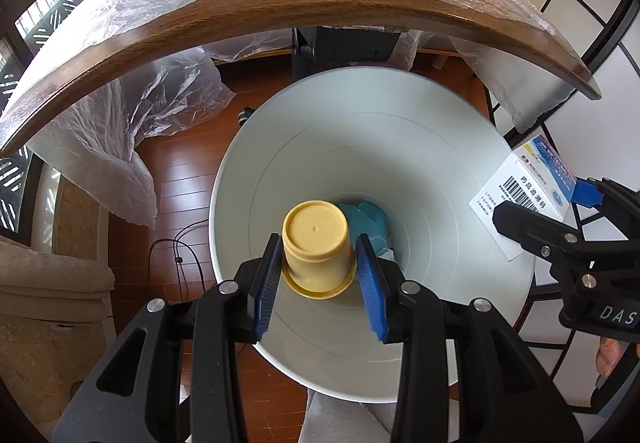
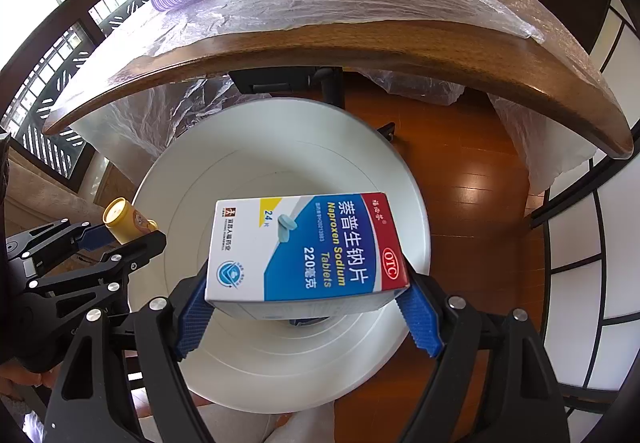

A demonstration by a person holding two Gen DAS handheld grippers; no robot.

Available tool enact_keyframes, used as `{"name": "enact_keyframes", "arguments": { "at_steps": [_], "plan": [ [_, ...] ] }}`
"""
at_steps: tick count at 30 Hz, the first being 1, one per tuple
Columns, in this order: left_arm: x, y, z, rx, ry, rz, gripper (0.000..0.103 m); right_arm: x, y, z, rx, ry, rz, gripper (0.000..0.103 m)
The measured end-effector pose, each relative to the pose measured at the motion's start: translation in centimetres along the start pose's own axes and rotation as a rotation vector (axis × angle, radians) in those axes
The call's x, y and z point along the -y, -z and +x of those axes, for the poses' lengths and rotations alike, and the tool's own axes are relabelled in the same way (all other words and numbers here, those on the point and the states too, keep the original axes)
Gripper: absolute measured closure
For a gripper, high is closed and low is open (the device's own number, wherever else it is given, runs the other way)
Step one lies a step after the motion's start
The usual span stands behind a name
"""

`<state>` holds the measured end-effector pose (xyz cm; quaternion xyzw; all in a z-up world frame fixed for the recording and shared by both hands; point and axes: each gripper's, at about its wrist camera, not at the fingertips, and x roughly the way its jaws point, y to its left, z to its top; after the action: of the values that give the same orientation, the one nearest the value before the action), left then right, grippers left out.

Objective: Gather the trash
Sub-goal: 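Open the left tool to drop the cup while the right tool drops the Naproxen box into the bin, then move the left tool to the purple hair roller while the right tool approaches the white plastic box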

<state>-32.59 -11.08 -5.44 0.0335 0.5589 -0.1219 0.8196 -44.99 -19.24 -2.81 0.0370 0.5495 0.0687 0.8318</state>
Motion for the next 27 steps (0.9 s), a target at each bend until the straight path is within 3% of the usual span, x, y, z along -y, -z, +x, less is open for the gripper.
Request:
{"name": "enact_keyframes", "arguments": {
  "at_steps": [2,5,13,19,24,27],
  "plan": [
    [-0.1,-0.1,0.0,0.000,0.005,-0.009,0.060,0.2,-0.1,-0.1,0.000,-0.004,0.011,0.022],
    [-0.3,-0.3,-0.2,0.013,-0.001,-0.015,0.046,0.5,-0.1,-0.3,0.002,-0.005,0.023,0.019],
    [-0.1,-0.5,-0.6,0.024,-0.010,-0.021,0.041,0.9,-0.2,-0.7,0.018,0.000,0.023,0.017],
    [-0.6,-0.4,-1.7,0.058,-0.028,-0.040,0.025,0.8,-0.3,-1.4,0.033,0.012,0.005,0.016],
    [-2.0,-0.8,-4.6,0.116,-0.002,-0.113,0.023,-0.5,-0.5,-4.3,0.135,0.137,-0.152,0.008],
    [-2.9,-1.5,-7.2,0.193,-0.022,-0.163,0.010,-1.1,-1.2,-6.3,0.202,0.152,-0.217,0.006]
  ]
}}
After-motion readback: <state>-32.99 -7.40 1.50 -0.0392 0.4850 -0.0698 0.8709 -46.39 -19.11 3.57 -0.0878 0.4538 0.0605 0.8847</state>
